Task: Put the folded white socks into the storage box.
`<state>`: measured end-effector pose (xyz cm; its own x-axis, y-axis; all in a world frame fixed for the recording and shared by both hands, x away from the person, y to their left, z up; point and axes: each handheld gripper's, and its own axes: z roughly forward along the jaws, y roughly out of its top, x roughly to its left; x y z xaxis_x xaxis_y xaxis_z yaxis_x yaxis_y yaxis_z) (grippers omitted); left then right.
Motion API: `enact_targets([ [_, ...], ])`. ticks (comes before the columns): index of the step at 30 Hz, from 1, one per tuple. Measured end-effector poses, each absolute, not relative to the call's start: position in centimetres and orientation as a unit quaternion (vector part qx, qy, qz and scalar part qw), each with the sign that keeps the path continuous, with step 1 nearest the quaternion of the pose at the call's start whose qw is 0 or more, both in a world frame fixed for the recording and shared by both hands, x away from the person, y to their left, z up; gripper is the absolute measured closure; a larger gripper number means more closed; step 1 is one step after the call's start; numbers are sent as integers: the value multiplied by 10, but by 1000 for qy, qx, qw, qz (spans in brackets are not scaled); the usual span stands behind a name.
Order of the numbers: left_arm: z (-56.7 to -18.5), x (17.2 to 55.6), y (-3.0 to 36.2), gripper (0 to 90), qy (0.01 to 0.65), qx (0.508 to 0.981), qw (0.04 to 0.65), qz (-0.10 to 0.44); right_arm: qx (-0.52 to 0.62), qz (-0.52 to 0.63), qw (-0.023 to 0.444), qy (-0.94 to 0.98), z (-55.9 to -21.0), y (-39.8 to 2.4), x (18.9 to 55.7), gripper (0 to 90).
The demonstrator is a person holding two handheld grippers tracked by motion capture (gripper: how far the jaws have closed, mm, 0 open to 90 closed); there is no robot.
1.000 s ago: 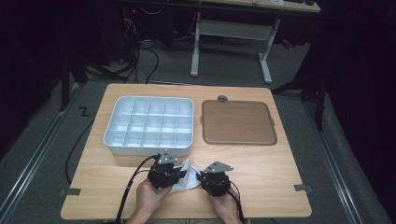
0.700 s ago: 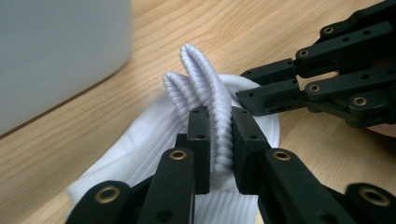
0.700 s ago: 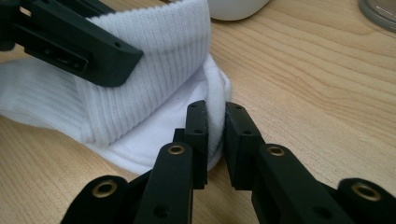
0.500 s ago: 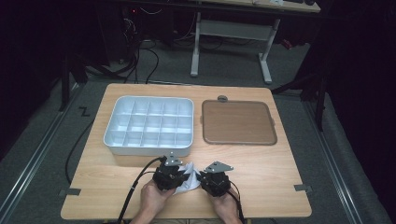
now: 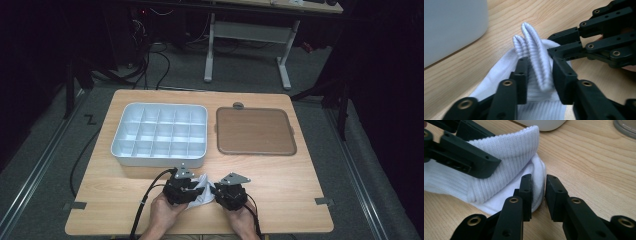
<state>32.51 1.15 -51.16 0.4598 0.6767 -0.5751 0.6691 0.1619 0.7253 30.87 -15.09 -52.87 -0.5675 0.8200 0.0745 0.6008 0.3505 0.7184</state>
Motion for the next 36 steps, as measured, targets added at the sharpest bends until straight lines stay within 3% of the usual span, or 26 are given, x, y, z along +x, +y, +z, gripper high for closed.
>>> enact_targets([
  [4, -505, 322, 17, 549, 518, 637, 571, -1, 439, 370, 152, 805, -527, -154, 308, 739],
  [9, -495, 318, 27, 502, 517, 622, 587, -7, 438, 373, 156, 803, -522, -156, 305, 728],
  [22, -498, 307, 58, 494, 537, 611, 581, 22, 421, 399, 181, 794, -491, -172, 292, 729],
  [36, -517, 303, 64, 493, 548, 609, 572, 35, 371, 392, 165, 825, -489, -138, 290, 669],
])
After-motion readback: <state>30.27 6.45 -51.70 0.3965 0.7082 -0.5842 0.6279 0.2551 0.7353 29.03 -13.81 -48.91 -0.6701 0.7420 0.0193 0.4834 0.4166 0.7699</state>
